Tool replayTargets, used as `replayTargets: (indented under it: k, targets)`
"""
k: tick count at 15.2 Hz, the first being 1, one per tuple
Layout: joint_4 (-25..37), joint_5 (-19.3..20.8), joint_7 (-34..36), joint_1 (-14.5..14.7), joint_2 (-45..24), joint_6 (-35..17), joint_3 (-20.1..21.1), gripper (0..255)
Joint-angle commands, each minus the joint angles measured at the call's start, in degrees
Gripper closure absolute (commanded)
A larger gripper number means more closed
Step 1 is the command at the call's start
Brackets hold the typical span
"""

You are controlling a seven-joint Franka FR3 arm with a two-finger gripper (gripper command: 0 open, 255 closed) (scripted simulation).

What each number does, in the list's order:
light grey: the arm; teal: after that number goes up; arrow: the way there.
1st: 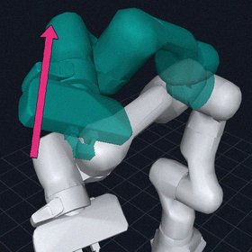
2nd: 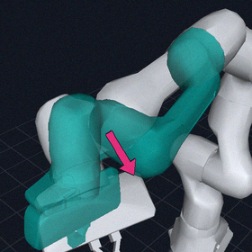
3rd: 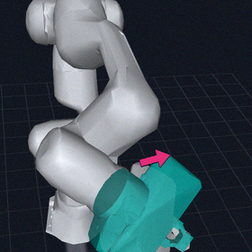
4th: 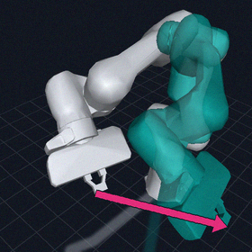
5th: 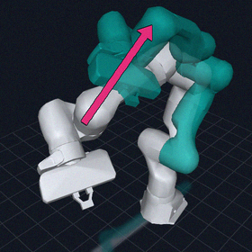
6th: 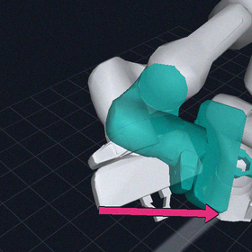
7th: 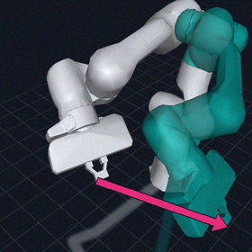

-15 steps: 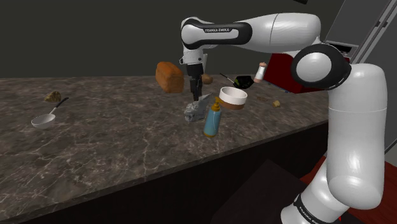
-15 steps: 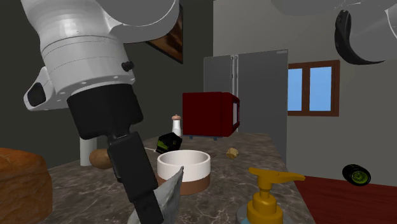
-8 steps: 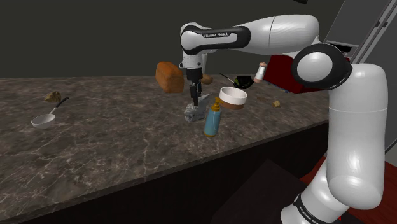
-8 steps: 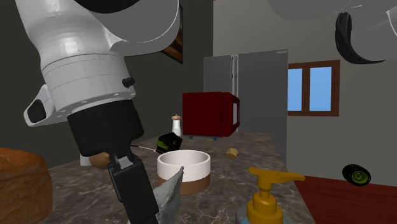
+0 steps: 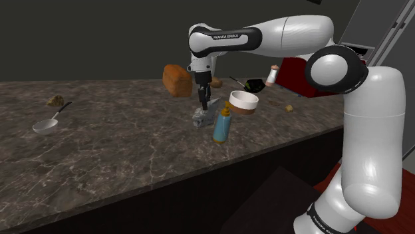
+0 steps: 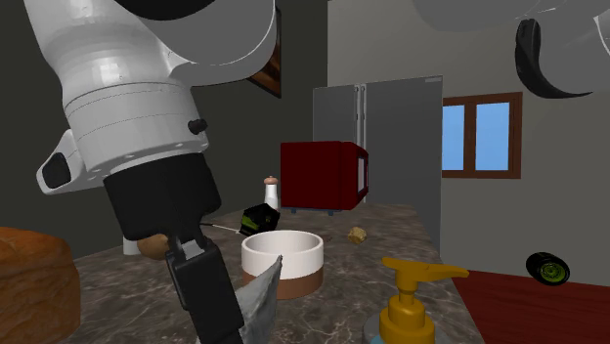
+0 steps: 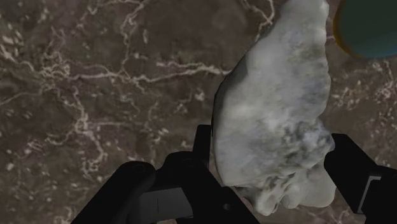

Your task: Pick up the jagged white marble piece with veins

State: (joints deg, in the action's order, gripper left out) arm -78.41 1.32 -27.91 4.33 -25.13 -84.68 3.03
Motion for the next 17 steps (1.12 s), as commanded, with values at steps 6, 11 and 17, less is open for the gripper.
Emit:
replayTargets:
  k: [6,11,17]
  targets:
    - [4.76,0.01,-0.02,0.06,-0.15,4.67,0.0,255]
    - [9.57,0.03,-0.04,0.14,-0.76,8.86,0.01,255]
    - [14.31,0.08,-0.06,0.24,-1.73,12.64,0.02,255]
